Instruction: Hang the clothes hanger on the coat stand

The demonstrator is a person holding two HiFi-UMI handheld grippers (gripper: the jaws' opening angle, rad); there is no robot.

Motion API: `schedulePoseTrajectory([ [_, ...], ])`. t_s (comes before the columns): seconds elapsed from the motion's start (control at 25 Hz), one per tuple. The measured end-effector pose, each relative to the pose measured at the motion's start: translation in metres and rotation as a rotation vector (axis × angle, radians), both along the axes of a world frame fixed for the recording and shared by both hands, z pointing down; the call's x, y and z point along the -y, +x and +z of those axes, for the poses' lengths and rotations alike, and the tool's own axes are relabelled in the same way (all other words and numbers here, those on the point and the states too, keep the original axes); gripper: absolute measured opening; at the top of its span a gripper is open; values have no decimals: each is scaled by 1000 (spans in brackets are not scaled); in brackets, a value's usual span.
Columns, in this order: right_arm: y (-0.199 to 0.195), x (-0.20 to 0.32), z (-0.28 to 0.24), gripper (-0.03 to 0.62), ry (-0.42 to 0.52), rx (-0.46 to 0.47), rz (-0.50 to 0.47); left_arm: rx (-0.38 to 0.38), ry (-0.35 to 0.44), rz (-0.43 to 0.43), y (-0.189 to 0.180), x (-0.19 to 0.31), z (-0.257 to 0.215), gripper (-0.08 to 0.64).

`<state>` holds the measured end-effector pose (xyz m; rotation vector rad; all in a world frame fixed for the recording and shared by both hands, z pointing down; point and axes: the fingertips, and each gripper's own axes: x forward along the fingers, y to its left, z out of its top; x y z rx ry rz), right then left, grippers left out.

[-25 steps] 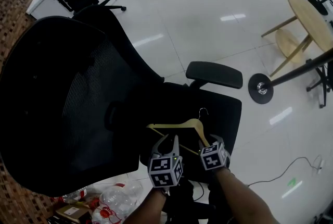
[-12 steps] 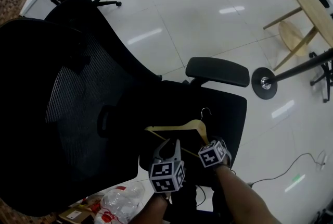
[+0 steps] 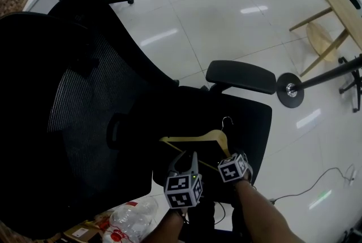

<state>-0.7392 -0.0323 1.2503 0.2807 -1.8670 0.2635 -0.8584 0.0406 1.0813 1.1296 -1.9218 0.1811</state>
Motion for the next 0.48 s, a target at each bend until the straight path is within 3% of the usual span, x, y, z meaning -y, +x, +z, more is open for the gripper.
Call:
schedulePoseTrajectory([
  [0.16, 4, -9, -1, 84, -28, -26, 2, 7, 3, 0, 1, -3, -9, 71],
  [0.28, -4, -18, -18, 81, -48, -27, 18, 15, 8, 2, -7, -9, -27, 71],
  [0.48, -8, -19, -73, 78, 59, 22, -6, 35, 30, 8, -16, -17, -66, 71],
])
